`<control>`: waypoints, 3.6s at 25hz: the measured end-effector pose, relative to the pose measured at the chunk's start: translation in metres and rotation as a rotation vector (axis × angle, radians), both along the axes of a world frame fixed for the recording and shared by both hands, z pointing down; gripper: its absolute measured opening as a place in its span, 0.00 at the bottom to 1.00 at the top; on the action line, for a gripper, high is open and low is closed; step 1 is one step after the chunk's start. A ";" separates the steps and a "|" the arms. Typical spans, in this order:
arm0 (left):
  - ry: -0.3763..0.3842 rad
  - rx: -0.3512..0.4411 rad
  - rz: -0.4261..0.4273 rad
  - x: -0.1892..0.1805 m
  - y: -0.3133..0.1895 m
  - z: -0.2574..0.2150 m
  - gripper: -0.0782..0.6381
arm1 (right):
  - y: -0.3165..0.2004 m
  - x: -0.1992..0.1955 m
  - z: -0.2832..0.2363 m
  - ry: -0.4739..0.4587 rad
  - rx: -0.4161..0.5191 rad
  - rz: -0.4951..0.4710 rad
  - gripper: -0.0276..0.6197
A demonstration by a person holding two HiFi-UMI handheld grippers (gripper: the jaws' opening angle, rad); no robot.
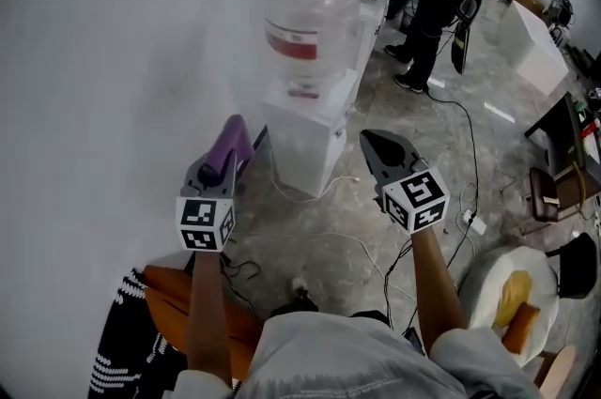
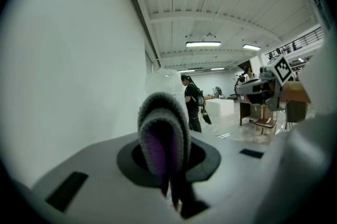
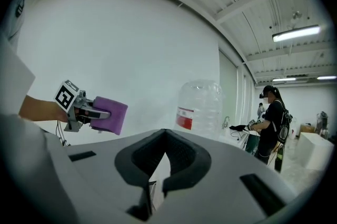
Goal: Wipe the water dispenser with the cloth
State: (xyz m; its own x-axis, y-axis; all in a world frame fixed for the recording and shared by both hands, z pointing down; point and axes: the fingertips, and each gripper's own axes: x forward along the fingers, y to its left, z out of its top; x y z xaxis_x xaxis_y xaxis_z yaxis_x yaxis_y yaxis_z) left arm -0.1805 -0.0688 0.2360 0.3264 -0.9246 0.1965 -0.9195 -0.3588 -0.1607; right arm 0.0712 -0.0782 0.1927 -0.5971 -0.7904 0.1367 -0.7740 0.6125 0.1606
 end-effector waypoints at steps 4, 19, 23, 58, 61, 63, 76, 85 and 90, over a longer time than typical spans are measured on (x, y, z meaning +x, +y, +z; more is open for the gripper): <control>0.001 -0.032 -0.001 -0.019 -0.030 0.021 0.17 | -0.023 -0.022 0.017 -0.001 -0.019 -0.005 0.05; 0.019 -0.190 -0.091 -0.038 -0.140 0.128 0.17 | -0.128 -0.047 0.124 0.064 -0.228 -0.012 0.05; 0.042 -0.247 -0.140 -0.037 -0.172 0.165 0.17 | -0.159 -0.042 0.156 0.089 -0.273 -0.013 0.05; 0.040 -0.408 -0.071 0.077 -0.290 0.316 0.17 | -0.212 0.017 0.288 0.165 -0.429 0.009 0.05; 0.068 -0.423 -0.052 0.093 -0.282 0.318 0.17 | -0.206 0.025 0.286 0.160 -0.430 0.030 0.05; 0.078 -0.430 -0.029 0.105 -0.276 0.318 0.17 | -0.203 0.030 0.284 0.155 -0.427 0.043 0.05; 0.090 -0.448 0.157 0.203 -0.229 0.310 0.17 | -0.160 0.068 0.277 0.120 -0.436 0.146 0.05; 0.067 -0.444 0.313 0.255 -0.190 0.303 0.17 | -0.127 0.086 0.275 0.103 -0.443 0.209 0.05; 0.106 -0.463 0.247 0.227 -0.168 0.309 0.17 | -0.116 0.079 0.272 0.096 -0.428 0.208 0.05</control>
